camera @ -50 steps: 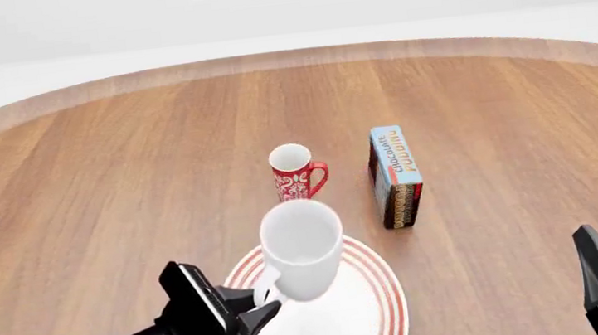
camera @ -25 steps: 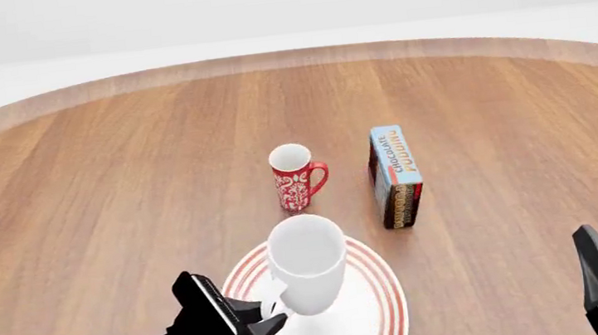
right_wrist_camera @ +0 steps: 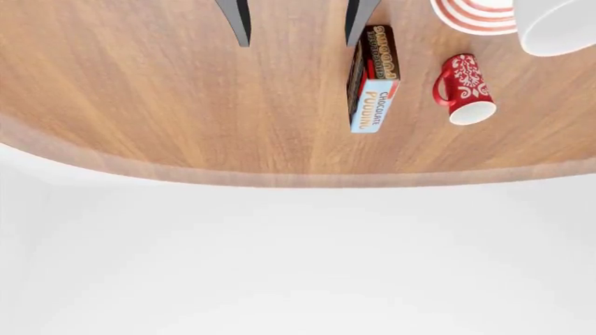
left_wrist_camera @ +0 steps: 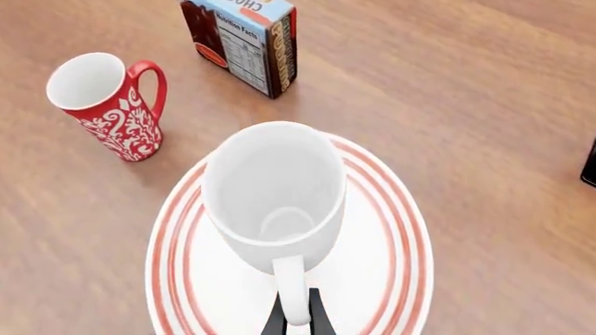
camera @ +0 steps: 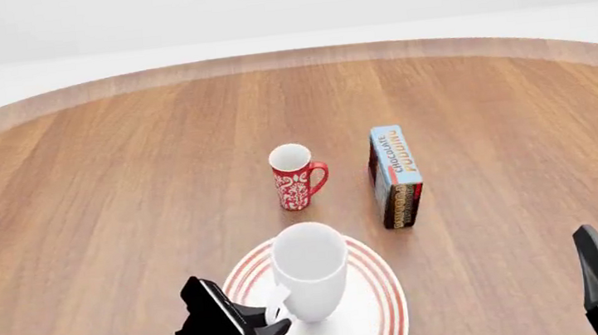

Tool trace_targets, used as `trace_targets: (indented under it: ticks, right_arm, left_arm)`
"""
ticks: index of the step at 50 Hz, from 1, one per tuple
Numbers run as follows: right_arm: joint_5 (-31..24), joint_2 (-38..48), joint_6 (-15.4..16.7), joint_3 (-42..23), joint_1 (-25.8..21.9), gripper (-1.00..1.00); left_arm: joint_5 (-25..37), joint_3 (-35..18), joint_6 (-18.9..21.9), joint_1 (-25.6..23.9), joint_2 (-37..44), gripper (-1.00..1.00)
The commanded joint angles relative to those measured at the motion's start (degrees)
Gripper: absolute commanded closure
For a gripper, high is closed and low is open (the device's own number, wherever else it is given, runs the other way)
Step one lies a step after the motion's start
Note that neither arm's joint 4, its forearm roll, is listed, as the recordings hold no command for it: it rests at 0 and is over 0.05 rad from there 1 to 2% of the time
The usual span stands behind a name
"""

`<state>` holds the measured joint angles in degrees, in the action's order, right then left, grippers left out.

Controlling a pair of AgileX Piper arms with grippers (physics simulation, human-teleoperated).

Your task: Pick up the white mug and put it on the plate, and put the chocolate pudding to the right of the plate.

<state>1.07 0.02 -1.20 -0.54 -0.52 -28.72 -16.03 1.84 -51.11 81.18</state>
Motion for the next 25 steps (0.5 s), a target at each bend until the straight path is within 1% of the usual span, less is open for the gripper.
trace_targets:
  ticks: [1, 22, 25]
  right_arm:
    - [-0.03, 0.00, 0.00, -0.04, 0.01, -1.00]
    - [-0.03, 0.00, 0.01, -0.04, 0.02, -1.00]
    - [-0.02, 0.00, -0.02, -0.03, 0.04, -1.00]
  left_arm:
    - [-1.40, 0.09, -0.26, 0.33, 1.48, 1.00]
    - [-4.46, 1.07, -2.28, 0.34, 4.30, 1.00]
    - [-5.07, 1.21, -3.23, -0.28, 4.76, 1.00]
